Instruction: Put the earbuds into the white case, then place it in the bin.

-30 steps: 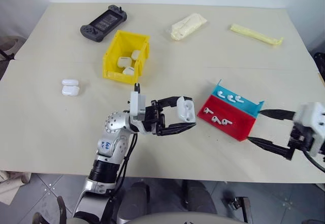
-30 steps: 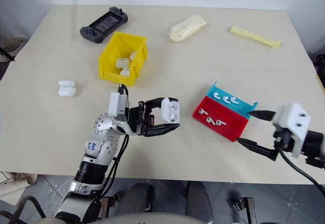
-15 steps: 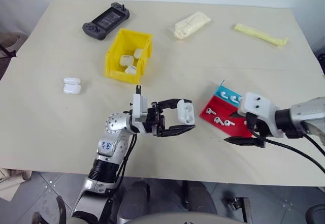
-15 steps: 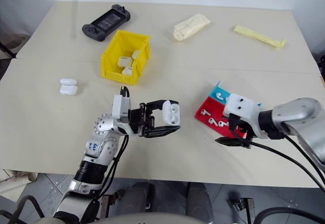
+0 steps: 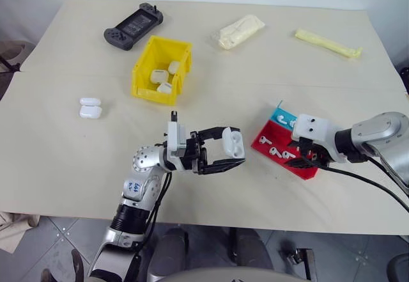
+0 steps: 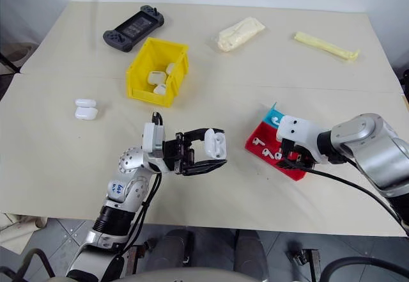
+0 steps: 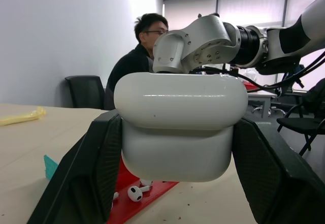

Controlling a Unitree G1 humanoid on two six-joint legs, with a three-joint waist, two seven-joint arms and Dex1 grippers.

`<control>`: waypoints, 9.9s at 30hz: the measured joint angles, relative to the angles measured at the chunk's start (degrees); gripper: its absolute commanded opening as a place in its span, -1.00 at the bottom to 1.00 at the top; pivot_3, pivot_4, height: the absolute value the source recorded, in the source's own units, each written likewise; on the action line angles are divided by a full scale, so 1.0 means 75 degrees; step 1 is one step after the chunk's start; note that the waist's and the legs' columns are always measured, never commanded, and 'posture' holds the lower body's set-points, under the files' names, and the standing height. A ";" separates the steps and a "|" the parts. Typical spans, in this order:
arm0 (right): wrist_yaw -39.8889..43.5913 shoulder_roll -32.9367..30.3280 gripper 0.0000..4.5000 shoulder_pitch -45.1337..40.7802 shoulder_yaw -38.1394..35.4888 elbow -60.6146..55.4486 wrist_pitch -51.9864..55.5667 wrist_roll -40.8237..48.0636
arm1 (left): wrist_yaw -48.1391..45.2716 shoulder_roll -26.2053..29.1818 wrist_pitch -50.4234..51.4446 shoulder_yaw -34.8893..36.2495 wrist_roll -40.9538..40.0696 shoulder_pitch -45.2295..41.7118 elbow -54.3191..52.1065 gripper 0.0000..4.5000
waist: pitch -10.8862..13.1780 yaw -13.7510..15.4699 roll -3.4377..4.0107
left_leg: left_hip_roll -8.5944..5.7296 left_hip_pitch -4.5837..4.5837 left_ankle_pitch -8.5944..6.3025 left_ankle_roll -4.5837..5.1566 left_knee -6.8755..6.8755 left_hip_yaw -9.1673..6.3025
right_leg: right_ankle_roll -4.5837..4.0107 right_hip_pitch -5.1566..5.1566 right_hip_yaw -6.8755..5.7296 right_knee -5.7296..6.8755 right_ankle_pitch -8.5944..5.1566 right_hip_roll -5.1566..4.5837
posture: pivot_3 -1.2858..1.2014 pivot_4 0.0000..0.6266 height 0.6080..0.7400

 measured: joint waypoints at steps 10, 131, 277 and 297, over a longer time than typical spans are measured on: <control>0.0352 0.0374 0.28 -0.0300 0.0401 0.0429 -0.0608 -0.0861 | 0.0075 0.0050 0.0018 -0.0019 -0.0001 0.0001 -0.0138 0.25 | 0.0000 -0.0011 0.0003 | 0.0000 -0.0001 0.0000 -0.0001 0.0000 -0.0001 | 0.0000 0.0000 -0.0003 0.0001 0.0000 0.0000 | 0.03 -0.52 1.00; -0.2019 0.5662 -0.77 0.2912 -0.3004 -0.1623 -0.3571 0.3846 | -0.0493 0.0131 0.1943 0.0236 -0.0527 -0.1138 0.0157 0.25 | 0.0004 -0.0022 0.0015 | 0.0002 0.0005 0.0015 -0.0017 -0.0005 -0.0043 | -0.0013 0.0023 -0.0035 0.0013 0.0005 0.0007 | 0.03 -0.52 1.00; 0.1023 0.1920 0.26 -0.2651 -0.0016 0.6227 -0.3097 -0.2191 | -0.0349 0.0306 0.0862 0.0144 -0.0151 -0.0564 0.0282 0.25 | 0.0012 -0.0194 0.0038 | 0.0001 -0.0012 0.0021 -0.0017 -0.0012 -0.0036 | -0.0011 0.0015 -0.0049 -0.0015 0.0006 -0.0006 | 0.03 -0.52 1.00; 0.1586 0.2181 -0.03 -0.3114 -0.0010 0.6914 -0.3290 -0.2907 | -0.0339 0.0322 0.0863 0.0146 -0.0151 -0.0566 0.0258 0.25 | 0.0012 -0.0200 0.0039 | 0.0001 -0.0011 0.0021 -0.0018 -0.0010 -0.0036 | -0.0011 0.0016 -0.0049 -0.0012 0.0006 -0.0006 | 0.03 -0.52 1.00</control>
